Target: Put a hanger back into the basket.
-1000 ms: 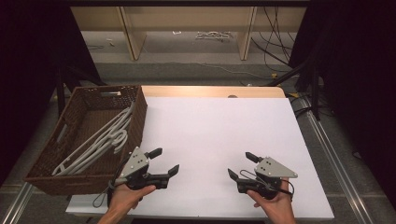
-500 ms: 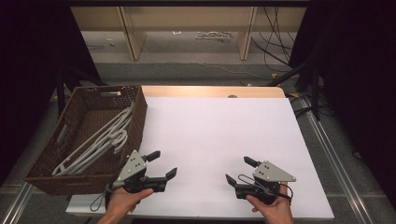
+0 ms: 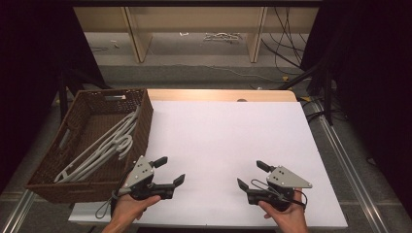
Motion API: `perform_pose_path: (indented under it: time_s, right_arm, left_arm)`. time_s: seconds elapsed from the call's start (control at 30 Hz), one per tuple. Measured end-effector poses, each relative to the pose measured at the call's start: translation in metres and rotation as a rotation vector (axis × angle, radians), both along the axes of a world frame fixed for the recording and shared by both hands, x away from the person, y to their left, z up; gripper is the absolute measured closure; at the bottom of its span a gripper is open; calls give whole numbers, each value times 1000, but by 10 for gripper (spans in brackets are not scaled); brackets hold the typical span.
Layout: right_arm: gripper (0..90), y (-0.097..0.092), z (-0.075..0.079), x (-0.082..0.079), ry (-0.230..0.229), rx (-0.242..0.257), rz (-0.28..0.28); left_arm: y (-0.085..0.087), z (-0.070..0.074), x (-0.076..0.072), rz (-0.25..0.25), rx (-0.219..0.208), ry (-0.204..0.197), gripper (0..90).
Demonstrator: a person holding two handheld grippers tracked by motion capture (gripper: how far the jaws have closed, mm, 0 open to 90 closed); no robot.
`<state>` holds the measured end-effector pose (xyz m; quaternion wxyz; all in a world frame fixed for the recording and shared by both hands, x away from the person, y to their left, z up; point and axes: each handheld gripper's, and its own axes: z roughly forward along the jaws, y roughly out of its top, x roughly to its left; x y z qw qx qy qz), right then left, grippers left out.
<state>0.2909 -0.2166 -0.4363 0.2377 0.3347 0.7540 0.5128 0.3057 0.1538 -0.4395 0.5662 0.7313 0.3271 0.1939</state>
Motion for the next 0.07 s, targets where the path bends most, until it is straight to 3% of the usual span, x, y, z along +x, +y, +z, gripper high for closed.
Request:
perform_pose_path:
  time_s: [0.07]
  right_arm:
    - [167, 0, 0, 0, 4, -4, 5]
  left_arm:
    - [0, 0, 0, 2, -7, 11, 166]
